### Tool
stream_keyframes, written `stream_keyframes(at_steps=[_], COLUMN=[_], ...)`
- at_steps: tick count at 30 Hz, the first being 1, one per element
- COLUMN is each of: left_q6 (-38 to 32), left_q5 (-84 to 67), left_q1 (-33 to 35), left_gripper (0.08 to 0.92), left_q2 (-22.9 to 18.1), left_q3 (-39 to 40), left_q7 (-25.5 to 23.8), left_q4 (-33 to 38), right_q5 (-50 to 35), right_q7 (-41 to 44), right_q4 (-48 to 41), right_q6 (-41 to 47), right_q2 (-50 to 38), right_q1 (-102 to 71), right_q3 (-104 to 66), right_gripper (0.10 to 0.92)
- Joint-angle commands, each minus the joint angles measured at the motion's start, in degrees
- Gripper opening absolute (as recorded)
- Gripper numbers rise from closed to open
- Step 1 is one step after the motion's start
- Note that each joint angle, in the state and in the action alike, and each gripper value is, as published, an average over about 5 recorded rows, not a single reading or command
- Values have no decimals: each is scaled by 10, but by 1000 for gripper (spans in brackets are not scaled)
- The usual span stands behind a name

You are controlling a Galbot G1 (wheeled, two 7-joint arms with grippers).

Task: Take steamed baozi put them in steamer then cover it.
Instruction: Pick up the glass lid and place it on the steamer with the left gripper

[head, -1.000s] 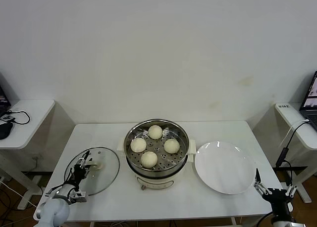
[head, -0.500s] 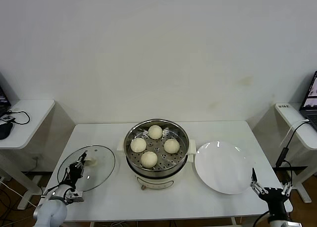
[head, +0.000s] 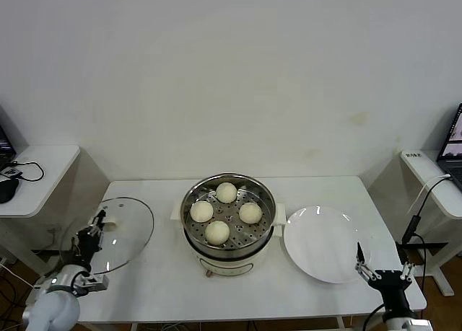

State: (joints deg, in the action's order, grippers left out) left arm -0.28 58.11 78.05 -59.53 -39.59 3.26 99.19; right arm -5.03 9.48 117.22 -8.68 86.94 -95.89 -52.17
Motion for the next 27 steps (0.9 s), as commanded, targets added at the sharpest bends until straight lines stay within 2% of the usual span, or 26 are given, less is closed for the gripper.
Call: stream_keyframes(at_steps=[1, 6, 10, 13, 20, 27], left_q6=[87, 100, 130, 150, 183, 206], left_q5=[-15, 0, -19, -6, 93, 195], left_q1=[40, 21, -21, -58, -134, -168], left_gripper=[132, 132, 132, 132, 132, 132], left_q2=[19, 25, 37, 29, -45, -145], left_q3=[-27, 34, 106, 162, 265, 304], left_q7=[-55, -64, -83, -98, -138, -186], left_q4=[177, 206, 215, 213, 177, 160], right_q5=[15, 51, 72, 80, 98, 112], right_q7=[1, 1, 0, 0, 0, 1], right_q4=[-5, -23, -29, -30, -35, -44], right_q6=[-2, -5, -4, -2, 0, 2], right_q2=[-11, -15, -14, -11, -14, -16], right_q1=[6, 19, 28, 34, 49, 59], right_q3=[8, 10, 20, 32, 52, 66], right_gripper=[822, 823, 823, 823, 823, 823])
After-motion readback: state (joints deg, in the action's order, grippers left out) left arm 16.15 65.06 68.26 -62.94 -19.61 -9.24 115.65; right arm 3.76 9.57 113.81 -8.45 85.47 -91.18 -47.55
